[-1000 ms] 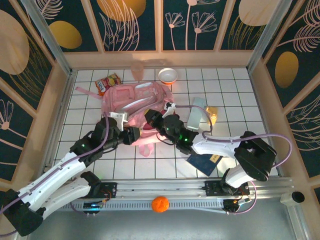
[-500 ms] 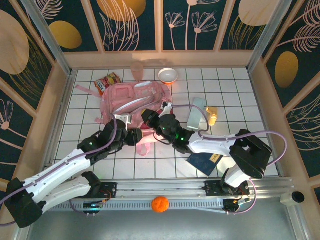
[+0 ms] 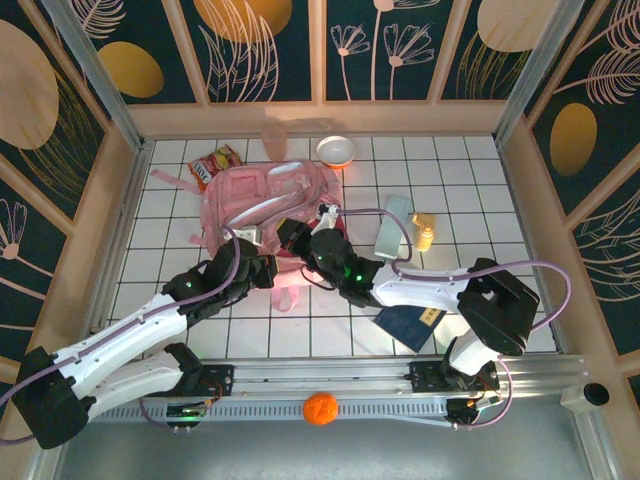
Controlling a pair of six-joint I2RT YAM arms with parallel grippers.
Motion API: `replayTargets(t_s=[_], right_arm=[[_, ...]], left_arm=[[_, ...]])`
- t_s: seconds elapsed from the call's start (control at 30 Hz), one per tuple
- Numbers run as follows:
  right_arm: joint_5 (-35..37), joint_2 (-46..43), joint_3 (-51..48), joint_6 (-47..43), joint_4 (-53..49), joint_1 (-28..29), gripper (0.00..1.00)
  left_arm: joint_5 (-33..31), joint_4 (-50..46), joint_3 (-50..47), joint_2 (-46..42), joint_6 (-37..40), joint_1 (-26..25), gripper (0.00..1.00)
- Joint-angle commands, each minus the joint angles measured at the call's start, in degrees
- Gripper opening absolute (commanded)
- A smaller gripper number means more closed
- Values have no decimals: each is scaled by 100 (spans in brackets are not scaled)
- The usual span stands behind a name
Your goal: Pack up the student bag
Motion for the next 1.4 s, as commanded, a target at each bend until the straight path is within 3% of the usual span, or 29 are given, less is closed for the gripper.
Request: replayTargets(t_s=[0.0, 0.23, 0.7, 1.0, 1.2, 1.37], right_arm=[[108, -193, 190, -94, 82, 87, 0], [-13, -256, -32, -76, -68, 109, 0], [-1021, -480, 105, -888, -1275, -181, 0], [-1605, -630, -33, -1064, -938, -418, 0], [-2374, -795, -65, -1222, -1085, -891, 0], [-3037, -704, 187, -1747, -1507, -1129, 0]], left_arm=[[299, 295, -66, 26, -263, 4, 0], [556, 255, -25, -66, -442, 4, 0], [-148, -1239, 678, 323, 1476, 8, 0], [-322, -1330, 929, 707, 1878, 4, 0], [327, -1200, 974, 761, 2103, 7, 0], [1110, -1019, 991, 863, 1746, 7, 0]])
